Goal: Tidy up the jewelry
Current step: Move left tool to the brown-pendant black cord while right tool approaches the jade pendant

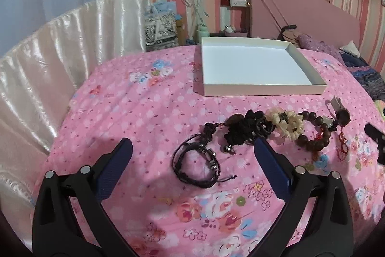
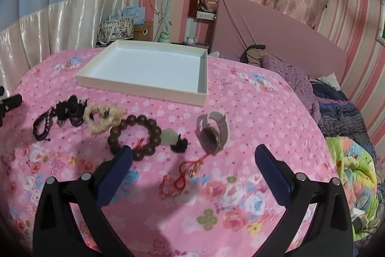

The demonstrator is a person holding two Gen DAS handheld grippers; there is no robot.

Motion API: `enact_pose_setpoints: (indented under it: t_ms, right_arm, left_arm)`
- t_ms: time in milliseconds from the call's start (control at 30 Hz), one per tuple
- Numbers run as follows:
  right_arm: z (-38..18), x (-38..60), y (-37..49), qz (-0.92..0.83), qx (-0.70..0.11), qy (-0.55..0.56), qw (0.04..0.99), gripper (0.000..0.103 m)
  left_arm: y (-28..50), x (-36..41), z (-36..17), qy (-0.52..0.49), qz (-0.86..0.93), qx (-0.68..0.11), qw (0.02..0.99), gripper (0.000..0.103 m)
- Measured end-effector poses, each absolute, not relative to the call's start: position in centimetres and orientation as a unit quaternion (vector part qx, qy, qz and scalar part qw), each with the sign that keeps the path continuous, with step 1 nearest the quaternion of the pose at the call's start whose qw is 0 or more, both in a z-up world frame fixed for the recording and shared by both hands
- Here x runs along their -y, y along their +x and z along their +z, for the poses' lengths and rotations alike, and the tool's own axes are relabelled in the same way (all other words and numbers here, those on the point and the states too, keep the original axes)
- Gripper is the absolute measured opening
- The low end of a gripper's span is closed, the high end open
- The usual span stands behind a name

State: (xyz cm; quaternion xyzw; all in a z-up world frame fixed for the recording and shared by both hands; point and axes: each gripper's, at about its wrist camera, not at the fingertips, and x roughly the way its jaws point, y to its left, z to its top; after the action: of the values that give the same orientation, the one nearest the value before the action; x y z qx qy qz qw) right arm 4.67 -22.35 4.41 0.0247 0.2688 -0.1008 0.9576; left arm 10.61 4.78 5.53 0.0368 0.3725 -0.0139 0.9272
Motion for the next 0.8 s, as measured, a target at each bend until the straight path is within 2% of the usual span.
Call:
enact_pose_setpoints:
  t_ms: [400,800]
  right_arm:
    - [8.0,26.4,9.8,-0.088,-0.284,0.077,0.952,0.101]
    - [6.1,28.3,11.9,-0.088,-0.325,0.097,0.937,0.101]
  left_arm:
    - [15.9,-5.6,7.1,0.021,-0.032,-0.387,0.921,0.1]
    - [18.5,-6.6,3.8,0.004,-0.039,-0.437,0.899,0.094]
